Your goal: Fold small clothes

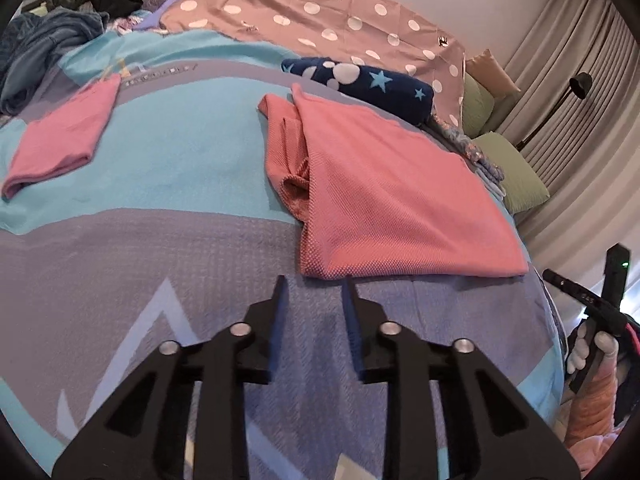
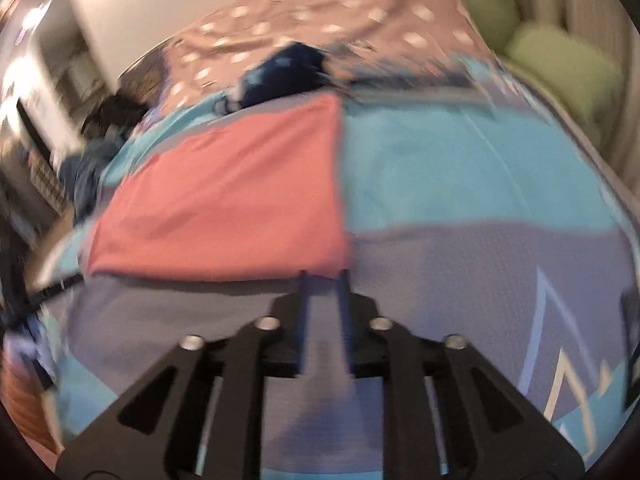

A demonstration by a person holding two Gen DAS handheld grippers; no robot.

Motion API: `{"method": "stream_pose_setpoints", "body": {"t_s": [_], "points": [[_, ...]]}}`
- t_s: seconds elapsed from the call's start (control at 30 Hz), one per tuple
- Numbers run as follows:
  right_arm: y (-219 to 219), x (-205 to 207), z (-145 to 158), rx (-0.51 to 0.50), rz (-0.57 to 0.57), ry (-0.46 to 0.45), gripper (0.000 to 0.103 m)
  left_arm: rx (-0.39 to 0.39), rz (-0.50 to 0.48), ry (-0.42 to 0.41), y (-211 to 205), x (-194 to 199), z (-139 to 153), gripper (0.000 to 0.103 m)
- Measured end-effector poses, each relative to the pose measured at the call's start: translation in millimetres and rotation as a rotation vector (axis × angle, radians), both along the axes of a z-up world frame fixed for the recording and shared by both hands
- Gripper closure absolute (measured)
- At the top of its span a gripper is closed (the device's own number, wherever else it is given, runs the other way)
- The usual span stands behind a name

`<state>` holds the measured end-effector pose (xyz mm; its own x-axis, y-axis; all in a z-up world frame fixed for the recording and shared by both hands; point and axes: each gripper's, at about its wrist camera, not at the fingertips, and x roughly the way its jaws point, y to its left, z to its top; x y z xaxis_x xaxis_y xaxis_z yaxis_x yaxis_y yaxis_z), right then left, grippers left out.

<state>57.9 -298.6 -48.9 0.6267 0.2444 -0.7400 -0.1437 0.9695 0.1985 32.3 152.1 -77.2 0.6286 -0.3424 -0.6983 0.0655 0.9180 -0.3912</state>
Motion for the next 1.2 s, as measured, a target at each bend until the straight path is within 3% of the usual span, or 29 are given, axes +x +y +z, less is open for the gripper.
{"method": "stream_pose_setpoints", "body": {"t_s": [0.13,0.33,0.4,0.5,0.6,0.97,1.2], "points": [[61,-9,16,-0.067,0.195,-0.064,0.068,-0.022,0.021,0.005,9,-4,-1,0.069],[83,-8,10,-0.039,0.243,-0.037,0.068,-0.009,0.006,0.001,7,-6,-1,0.066],[97,-12,6,-0.114,0.266,-0.045,0.065,-0.005,0.010,-0.005,7,-5,-1,0.061],[131,-22,1,-0.270,0.334,-0.095,0.053,-0.015,0.018,-0.011,8,-4,-2,0.060],[164,-31,-2,-0.386,0.424,-0.155,0.048,-0.025,0.024,-0.009,8,-7,-3,0.060],[254,-31,-21,-0.537,0.639,-0.223,0.044,-0.006,0.040,-0.054,19,-17,2,0.051],[290,-29,-35,-0.628,0.686,-0.257,0.038,-0.040,0.027,-0.041,27,-5,-8,0.051]]}}
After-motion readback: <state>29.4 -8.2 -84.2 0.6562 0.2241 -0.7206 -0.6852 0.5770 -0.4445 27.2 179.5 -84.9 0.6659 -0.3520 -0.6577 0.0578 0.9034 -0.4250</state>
